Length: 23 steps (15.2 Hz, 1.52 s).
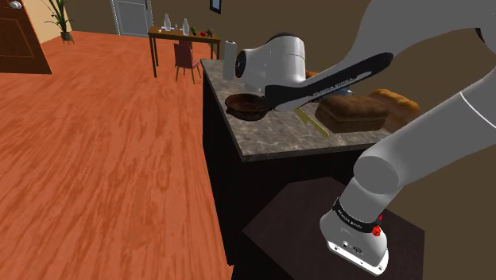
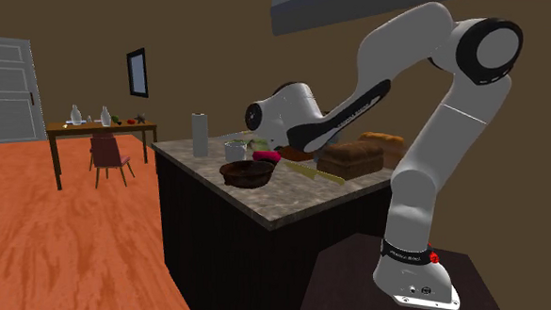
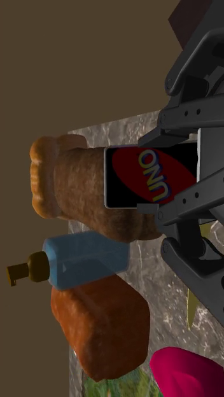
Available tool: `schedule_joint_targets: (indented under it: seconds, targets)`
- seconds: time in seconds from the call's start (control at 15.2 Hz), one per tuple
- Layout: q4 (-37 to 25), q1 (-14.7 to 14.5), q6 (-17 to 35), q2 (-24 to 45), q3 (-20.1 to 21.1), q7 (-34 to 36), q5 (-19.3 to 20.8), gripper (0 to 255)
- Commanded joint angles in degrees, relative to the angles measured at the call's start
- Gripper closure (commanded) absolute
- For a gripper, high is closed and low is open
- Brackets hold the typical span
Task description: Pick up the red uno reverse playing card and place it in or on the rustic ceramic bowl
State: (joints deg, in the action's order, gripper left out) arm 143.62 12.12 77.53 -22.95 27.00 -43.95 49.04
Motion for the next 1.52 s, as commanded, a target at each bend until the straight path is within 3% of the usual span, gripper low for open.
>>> schedule_joint_targets:
  seconds: [0.0,0.53,0.86,1.06,1.45]
  targets:
    - [-3.76,0.7,-1.28,3.73,0.99,0.64,0.51,255]
    - [-24.36,1.39,-10.19,24.64,5.4,4.81,4.88,255]
    - [-39.06,-1.62,-16.9,37.67,5.95,5.14,9.61,255]
    - [-50.65,-5.17,-21.39,46.74,5.32,3.63,13.84,255]
    - [-48.88,-5.15,-19.59,48.52,4.95,6.91,13.03,255]
